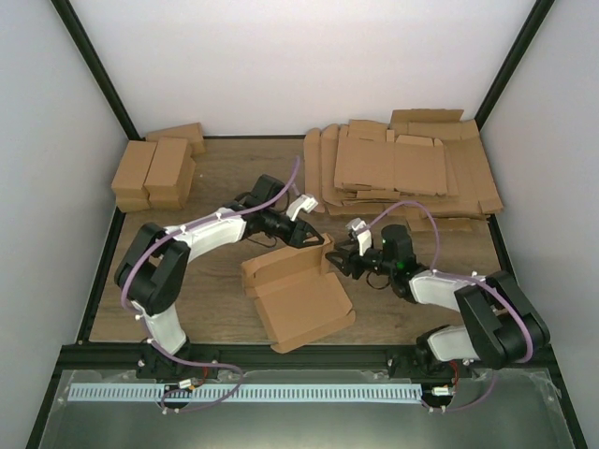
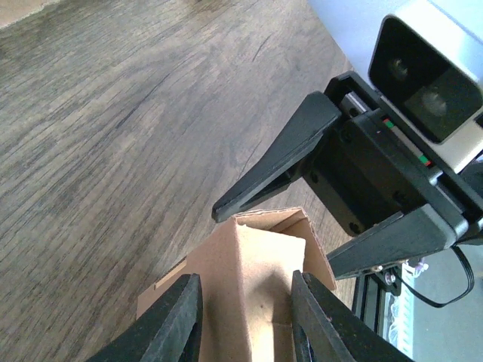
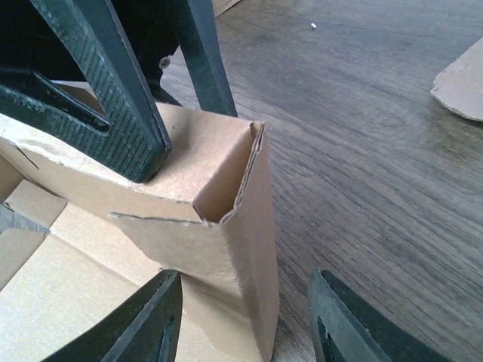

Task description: Fold the paper box

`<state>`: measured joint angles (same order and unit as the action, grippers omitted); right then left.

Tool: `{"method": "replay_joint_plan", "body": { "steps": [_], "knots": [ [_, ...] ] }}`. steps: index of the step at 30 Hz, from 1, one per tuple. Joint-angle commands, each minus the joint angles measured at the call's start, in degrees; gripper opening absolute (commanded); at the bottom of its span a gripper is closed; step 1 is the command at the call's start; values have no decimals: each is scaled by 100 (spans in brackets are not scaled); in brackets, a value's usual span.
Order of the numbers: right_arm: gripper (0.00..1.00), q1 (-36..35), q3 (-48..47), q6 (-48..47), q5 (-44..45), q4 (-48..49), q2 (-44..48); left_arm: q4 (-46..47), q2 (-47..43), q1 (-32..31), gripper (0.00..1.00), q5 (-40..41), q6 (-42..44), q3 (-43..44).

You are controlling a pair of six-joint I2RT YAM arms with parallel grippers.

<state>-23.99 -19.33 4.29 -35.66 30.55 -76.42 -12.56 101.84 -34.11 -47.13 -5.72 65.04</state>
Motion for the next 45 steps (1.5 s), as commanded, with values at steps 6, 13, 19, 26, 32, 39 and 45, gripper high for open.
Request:
{"method": "replay_joint_plan", "body": {
  "steps": [6, 13, 19, 26, 32, 39, 45],
  "knots": [
    [43, -153, -405, -210, -33, 275, -419, -335, 305, 2, 35, 189, 213, -17],
    [34, -266, -528, -212, 230, 302, -614, -303, 317, 3, 35, 173, 190, -50],
    [27, -506, -569, -232, 736, 274, -663, -158, 210, -4, 37, 150, 51, -147],
    [19, -631, -435, -317, 896, 492, -603, 166, -106, 1, 48, -51, -221, -343],
    [16, -680, -389, -368, 900, 575, -663, 500, -305, 1, 57, -184, -432, -511],
    [15, -813, -343, -360, 1038, 630, -731, 960, -457, 1, 67, -256, -793, -719],
    [10, -1008, -299, -307, 1435, 812, -763, 1261, -805, 1, 67, -142, -1121, -972]
  ]
}}
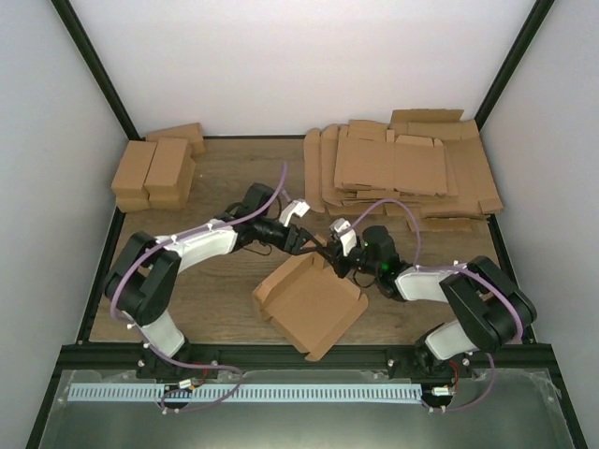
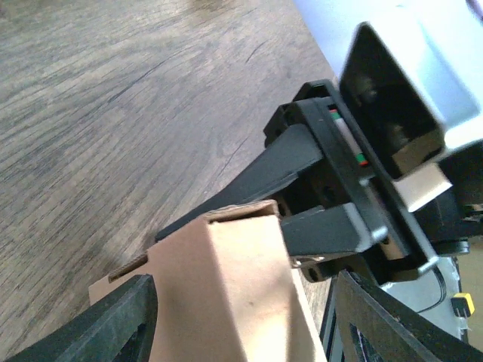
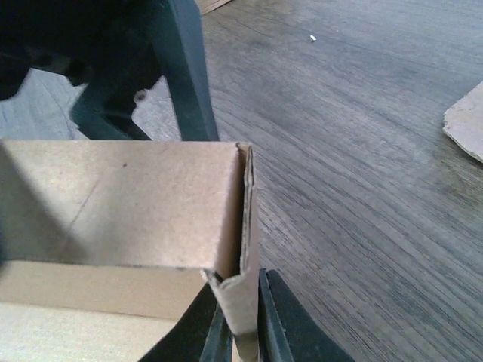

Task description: Fold the paper box

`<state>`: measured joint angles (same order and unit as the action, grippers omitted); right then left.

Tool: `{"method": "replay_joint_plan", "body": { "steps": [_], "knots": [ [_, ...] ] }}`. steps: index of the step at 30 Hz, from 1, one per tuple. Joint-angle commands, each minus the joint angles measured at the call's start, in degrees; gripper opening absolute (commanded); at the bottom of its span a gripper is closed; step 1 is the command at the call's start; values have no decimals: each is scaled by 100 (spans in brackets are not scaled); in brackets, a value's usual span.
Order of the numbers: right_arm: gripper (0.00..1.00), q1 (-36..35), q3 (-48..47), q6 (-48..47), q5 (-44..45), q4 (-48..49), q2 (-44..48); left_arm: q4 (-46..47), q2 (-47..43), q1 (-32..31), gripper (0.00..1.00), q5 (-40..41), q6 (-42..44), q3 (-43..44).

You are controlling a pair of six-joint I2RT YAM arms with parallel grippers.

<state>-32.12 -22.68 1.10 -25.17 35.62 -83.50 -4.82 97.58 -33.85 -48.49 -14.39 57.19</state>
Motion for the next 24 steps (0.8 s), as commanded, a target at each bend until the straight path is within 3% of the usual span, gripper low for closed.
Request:
{"method": "replay_joint_plan", "body": {
  "steps": [1, 4, 12, 19, 24],
  "knots": [
    [8, -312, 40, 2, 587, 313, -38, 628, -483, -26, 68, 66, -371, -259],
    [1, -569, 35, -24, 1178, 291, 36, 1051, -819, -32, 69, 283, -919, -619],
    [1, -1171, 92, -57, 2518, 350, 161, 2038, -1378, -120, 69, 674, -2102, -1577],
    [15, -1218, 140, -101, 2661, 443, 211, 1663, -1671, -171, 69, 1211, -2145, -1765],
    [19, -1220, 169, -84, 2605, 459, 211, 1481, -1853, -166, 69, 1320, -2097, -1810]
  ]
}}
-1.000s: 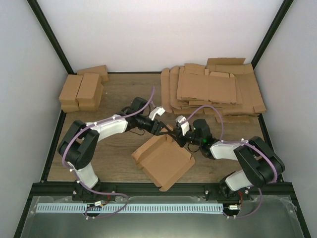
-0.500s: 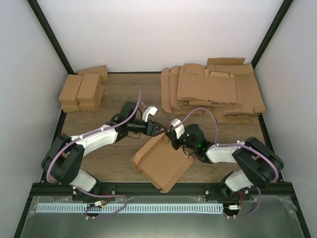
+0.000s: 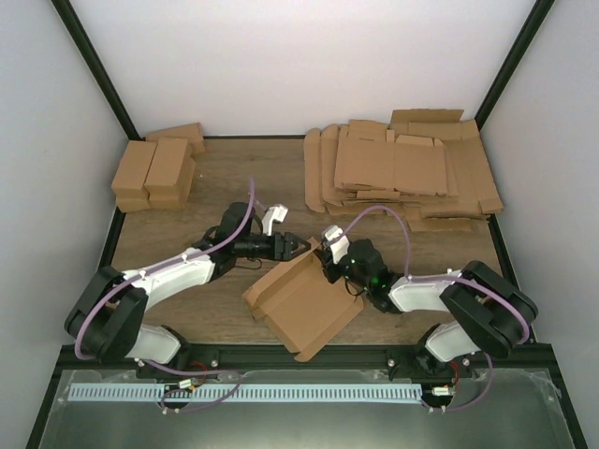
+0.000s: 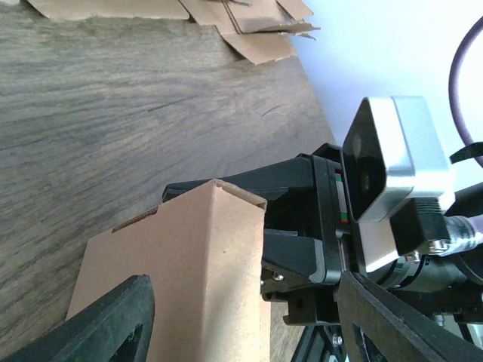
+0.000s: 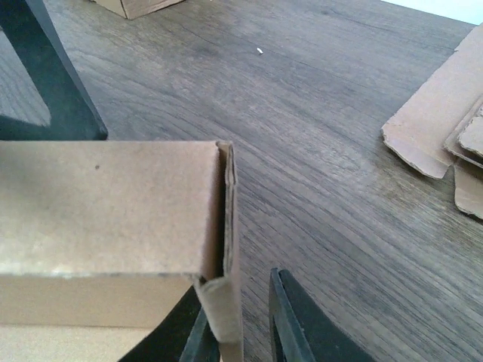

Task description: Fold the paper box

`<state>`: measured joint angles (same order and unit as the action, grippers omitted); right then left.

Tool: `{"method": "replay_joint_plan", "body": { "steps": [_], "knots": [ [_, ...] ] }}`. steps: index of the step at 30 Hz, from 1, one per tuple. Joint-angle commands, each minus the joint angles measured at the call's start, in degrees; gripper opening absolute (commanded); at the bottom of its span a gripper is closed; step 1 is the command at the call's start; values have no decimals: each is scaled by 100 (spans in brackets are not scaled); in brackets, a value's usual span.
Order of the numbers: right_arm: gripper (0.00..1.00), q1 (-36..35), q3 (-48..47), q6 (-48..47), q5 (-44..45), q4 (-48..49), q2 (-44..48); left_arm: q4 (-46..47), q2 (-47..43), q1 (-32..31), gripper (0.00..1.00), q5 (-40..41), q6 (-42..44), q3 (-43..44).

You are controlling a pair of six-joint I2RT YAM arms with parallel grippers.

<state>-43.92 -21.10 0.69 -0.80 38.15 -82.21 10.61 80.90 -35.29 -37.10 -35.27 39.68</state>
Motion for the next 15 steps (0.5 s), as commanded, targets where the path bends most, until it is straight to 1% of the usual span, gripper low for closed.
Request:
{"method": "replay_joint_plan", "body": {
  "steps": [1, 6, 13, 15],
  "knots": [
    [20, -38, -7, -42, 163, 204, 43, -65, -196, -22, 69, 170, -22, -73],
    [26, -38, -76, -18, 159, 207, -151, 70, -199, -46, 69, 117, -137, -147],
    [26, -38, -206, 26, 129, 153, -436, 211, -81, -116, 69, 97, -217, -245],
    [25, -38, -226, 36, 116, 141, -484, 242, -71, -134, 69, 105, -232, -280]
  ]
}}
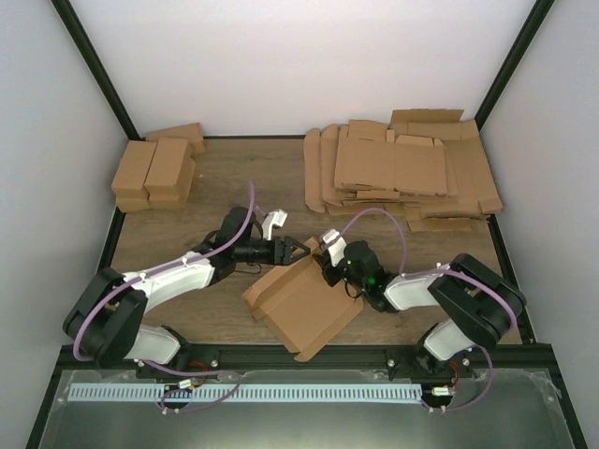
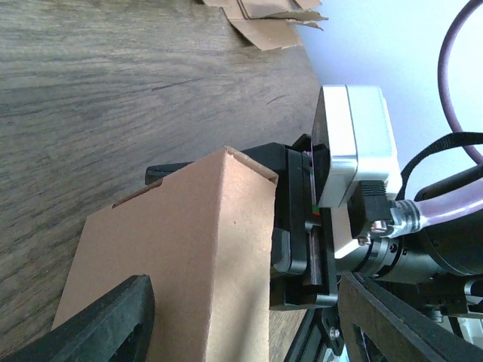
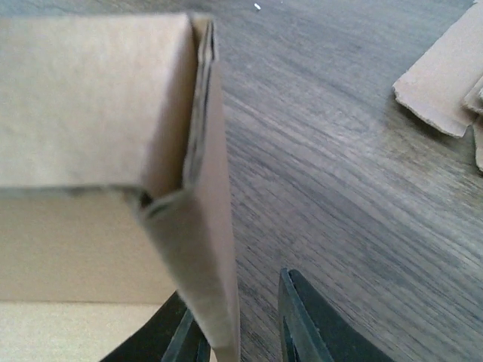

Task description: Fold the paper box

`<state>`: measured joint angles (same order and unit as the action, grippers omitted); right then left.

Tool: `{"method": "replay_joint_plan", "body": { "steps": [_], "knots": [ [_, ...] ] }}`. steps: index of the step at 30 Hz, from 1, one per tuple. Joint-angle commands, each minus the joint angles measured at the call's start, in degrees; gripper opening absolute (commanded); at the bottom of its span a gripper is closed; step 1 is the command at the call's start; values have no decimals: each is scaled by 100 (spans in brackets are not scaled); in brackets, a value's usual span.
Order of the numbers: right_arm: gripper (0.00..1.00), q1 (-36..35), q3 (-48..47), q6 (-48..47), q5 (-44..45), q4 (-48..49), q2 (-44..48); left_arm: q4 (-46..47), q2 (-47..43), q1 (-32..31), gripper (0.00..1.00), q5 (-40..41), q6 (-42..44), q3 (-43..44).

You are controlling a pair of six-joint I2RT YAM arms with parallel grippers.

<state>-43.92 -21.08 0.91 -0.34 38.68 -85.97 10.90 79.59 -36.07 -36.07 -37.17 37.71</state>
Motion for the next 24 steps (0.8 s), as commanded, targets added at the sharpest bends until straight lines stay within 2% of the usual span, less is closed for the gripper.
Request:
{"method": "replay_joint_plan", "body": {
  "steps": [1, 5, 9, 10, 11, 13, 15, 19, 21, 24],
  "knots": [
    [23, -38, -248, 22, 65, 81, -137, 219, 49, -55, 69, 4, -45, -101],
    [1, -38, -329, -17, -35, 11, -251, 225, -2, -58, 69, 6, -67, -117],
    [1, -38, -275, -29, 48, 59, -178, 142, -6, -66, 70, -7, -72, -113],
    [2, -38, -266, -29, 51, 50, -161, 142, -14, -74, 70, -9, -71, -119],
    [7, -42, -273, -29, 56, 38, -148, 132, -25, -75, 70, 4, -71, -128],
    [25, -40, -238, -21, 94, 85, -97, 86, -77, -75, 70, 58, -52, -133],
    [32, -42, -177, -44, 65, 146, 40, -65, -195, -75, 70, 183, 10, -100],
    [33, -42, 65, -117, -115, 350, 437, -575, -503, -75, 70, 481, 167, 21],
    [29, -38, 130, -175, -248, 418, 619, -682, -599, -76, 69, 497, 186, 45],
    [25, -38, 229, -258, -319, 549, 802, -823, -668, -75, 59, 478, 191, 86]
  ]
}}
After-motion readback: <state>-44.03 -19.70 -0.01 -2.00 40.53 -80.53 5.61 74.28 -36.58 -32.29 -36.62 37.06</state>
